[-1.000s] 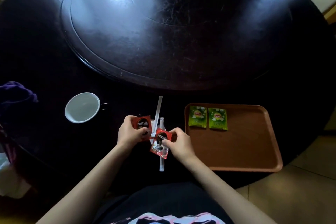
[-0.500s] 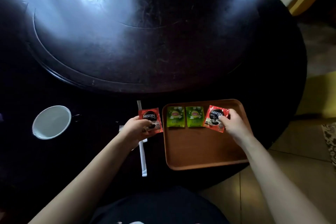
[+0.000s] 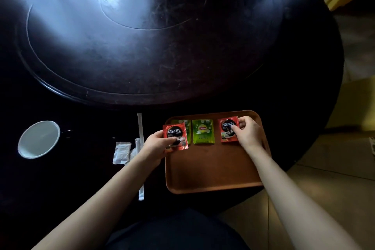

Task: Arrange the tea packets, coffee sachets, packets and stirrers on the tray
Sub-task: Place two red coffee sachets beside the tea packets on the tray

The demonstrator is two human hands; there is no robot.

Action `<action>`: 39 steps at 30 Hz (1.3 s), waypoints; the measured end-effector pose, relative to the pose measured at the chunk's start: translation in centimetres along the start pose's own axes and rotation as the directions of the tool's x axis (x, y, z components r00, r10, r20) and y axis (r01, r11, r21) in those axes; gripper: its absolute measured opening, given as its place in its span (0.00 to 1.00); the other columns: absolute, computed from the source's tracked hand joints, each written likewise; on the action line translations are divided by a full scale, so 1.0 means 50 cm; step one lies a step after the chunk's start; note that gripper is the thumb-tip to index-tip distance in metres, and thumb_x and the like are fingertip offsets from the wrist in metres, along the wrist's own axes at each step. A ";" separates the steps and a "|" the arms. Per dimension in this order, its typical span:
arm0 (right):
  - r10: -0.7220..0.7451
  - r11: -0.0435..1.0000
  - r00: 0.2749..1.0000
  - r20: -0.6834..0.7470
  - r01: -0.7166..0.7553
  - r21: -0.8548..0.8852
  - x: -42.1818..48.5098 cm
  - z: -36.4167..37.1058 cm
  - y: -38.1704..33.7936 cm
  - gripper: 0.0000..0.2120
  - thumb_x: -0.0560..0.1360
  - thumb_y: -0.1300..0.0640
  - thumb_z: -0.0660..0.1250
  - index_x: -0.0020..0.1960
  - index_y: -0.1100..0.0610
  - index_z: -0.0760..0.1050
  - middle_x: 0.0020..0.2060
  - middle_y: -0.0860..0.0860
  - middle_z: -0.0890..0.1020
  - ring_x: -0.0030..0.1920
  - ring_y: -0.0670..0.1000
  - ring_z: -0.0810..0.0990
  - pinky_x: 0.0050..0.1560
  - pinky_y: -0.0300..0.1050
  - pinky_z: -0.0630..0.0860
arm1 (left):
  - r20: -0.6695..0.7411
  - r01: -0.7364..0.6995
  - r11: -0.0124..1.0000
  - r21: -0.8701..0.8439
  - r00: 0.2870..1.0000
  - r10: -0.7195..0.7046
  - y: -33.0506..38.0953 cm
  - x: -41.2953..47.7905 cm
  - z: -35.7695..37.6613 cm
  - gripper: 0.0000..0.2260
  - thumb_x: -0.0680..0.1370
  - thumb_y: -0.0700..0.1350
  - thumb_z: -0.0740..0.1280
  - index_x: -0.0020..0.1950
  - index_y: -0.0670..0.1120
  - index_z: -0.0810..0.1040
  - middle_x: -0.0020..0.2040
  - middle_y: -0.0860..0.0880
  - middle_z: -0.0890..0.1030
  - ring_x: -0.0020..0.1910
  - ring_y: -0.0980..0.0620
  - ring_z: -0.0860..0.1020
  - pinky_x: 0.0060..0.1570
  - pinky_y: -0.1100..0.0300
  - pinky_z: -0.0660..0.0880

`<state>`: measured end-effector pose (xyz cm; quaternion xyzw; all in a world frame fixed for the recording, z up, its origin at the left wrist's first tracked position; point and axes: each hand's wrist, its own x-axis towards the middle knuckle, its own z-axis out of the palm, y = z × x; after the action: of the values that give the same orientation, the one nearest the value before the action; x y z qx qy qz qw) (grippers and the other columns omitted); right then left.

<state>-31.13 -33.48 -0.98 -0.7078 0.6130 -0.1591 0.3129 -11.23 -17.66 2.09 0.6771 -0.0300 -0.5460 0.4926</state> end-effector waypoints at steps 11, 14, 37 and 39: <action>-0.037 0.999 0.999 -0.038 0.037 -0.001 -0.010 0.022 0.005 0.13 0.70 0.60 0.70 0.53 0.64 0.74 0.51 0.61 0.77 0.49 0.58 0.77 0.45 0.41 0.69 | 0.005 -0.006 1.000 -0.029 1.000 0.006 -0.019 0.015 0.031 0.07 0.72 0.33 0.67 0.45 0.43 0.78 0.42 0.42 0.82 0.34 0.50 0.83 0.27 0.61 0.78; -0.043 0.999 0.999 -0.032 0.043 0.011 -0.012 0.023 0.007 0.14 0.70 0.61 0.70 0.54 0.64 0.73 0.52 0.61 0.76 0.49 0.59 0.77 0.45 0.42 0.70 | 0.008 -0.006 1.000 -0.021 1.000 0.006 -0.022 0.018 0.031 0.07 0.71 0.33 0.67 0.46 0.43 0.78 0.43 0.42 0.82 0.37 0.48 0.83 0.30 0.58 0.79; -0.028 1.000 0.995 -0.100 0.029 0.007 -0.021 0.029 -0.009 0.15 0.73 0.58 0.67 0.56 0.64 0.71 0.54 0.62 0.75 0.54 0.59 0.75 0.50 0.47 0.72 | 0.033 0.001 0.998 0.068 0.999 -0.003 -0.041 -0.002 0.057 0.09 0.71 0.34 0.68 0.50 0.42 0.76 0.45 0.42 0.81 0.42 0.45 0.82 0.37 0.55 0.79; -0.042 0.998 0.990 -0.133 0.048 0.043 -0.033 0.021 -0.015 0.15 0.74 0.57 0.66 0.56 0.64 0.71 0.53 0.61 0.75 0.51 0.57 0.75 0.45 0.43 0.72 | 0.041 -0.003 0.998 0.062 0.999 0.000 -0.037 -0.006 0.060 0.10 0.72 0.34 0.67 0.52 0.41 0.76 0.45 0.41 0.81 0.43 0.44 0.82 0.41 0.53 0.80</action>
<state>-30.24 -31.59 -1.01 -0.7021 0.6123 -0.2264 0.2842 -14.58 -18.43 1.25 0.6805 -0.0575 -0.5583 0.4711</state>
